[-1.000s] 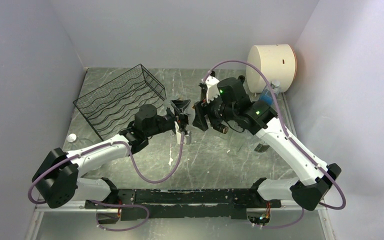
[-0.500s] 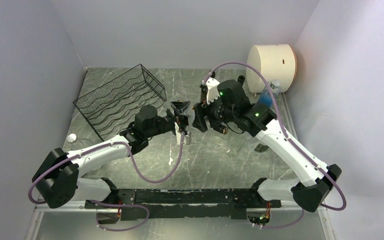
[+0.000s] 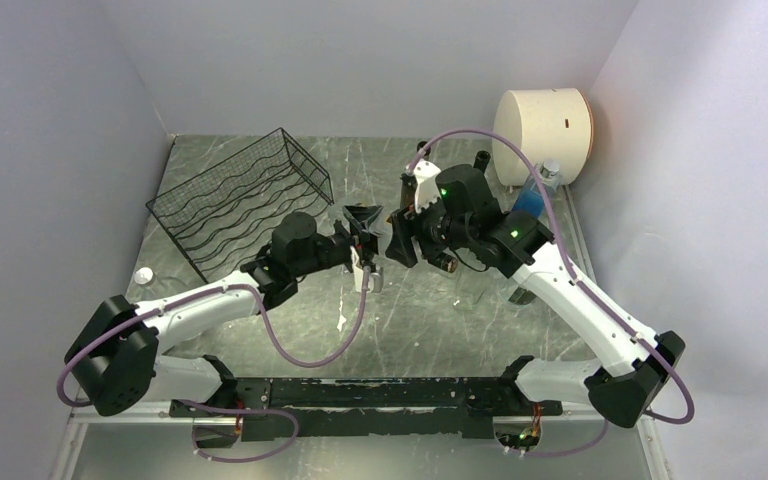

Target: Put the wine bottle on the wine rack

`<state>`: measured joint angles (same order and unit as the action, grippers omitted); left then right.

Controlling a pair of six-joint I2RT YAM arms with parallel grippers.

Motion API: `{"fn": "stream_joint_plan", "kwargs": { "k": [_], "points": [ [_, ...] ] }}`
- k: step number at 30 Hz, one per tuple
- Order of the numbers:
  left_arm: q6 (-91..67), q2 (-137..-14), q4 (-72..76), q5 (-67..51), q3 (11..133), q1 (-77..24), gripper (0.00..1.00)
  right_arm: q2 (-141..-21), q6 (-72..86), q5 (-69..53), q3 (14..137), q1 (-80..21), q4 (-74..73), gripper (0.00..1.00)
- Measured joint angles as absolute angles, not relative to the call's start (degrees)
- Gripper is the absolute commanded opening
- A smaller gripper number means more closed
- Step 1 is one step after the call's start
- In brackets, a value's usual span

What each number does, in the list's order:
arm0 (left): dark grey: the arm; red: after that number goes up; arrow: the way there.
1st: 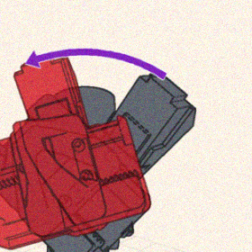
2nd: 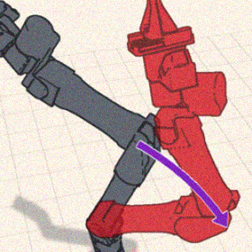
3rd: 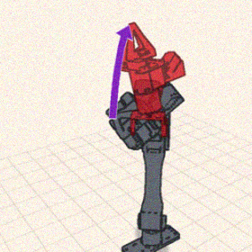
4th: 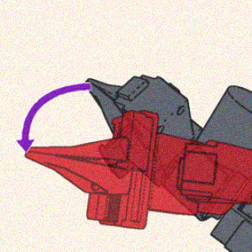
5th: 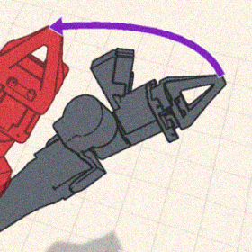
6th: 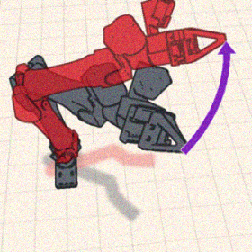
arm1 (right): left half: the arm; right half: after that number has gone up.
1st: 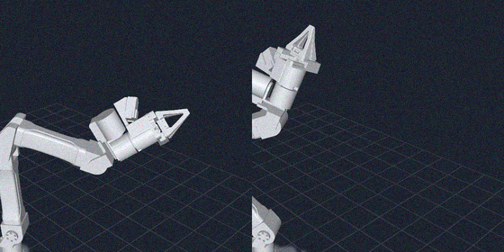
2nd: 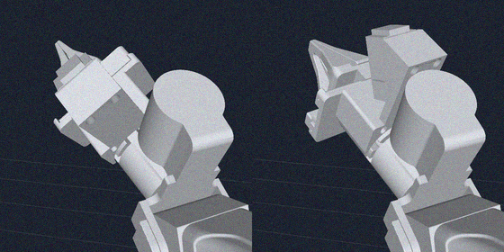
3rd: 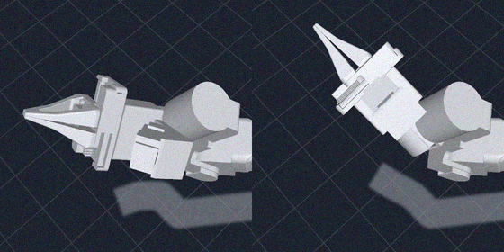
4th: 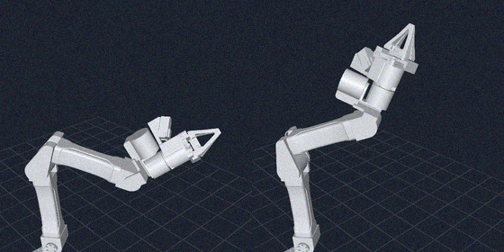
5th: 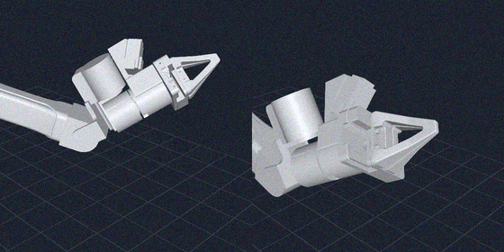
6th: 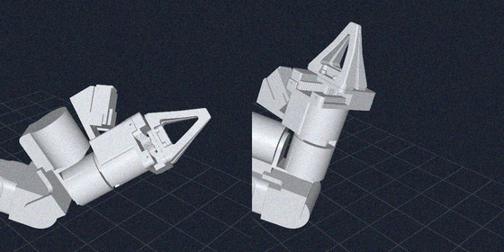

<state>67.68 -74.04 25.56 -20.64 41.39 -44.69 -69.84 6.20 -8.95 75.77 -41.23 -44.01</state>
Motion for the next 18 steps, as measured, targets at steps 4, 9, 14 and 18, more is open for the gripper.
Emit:
{"fn": "stream_joint_plan", "kwargs": {
  "k": [4,9,14,18],
  "points": [
    [65.8,-74.0,27.9,-19.9,40.8,-44.7,1.0,-69.7,6.7,-8.0,75.6,-41.4,-44.0,0.0],
    [61.8,-74.0,30.4,-18.2,40.5,-44.7,0.99,-69.1,8.4,-6.2,74.7,-41.6,-42.3,0.0],
    [55.8,-71.7,33.2,-16.6,37.5,-44.7,0.99,-68.7,9.5,-4.4,73.5,-41.7,-41.0,0.0],
    [47.6,-65.9,32.8,-15.6,34.7,-44.7,0.99,-69.1,10.0,-2.2,73.0,-41.7,-39.2,0.0]
  ]
}}
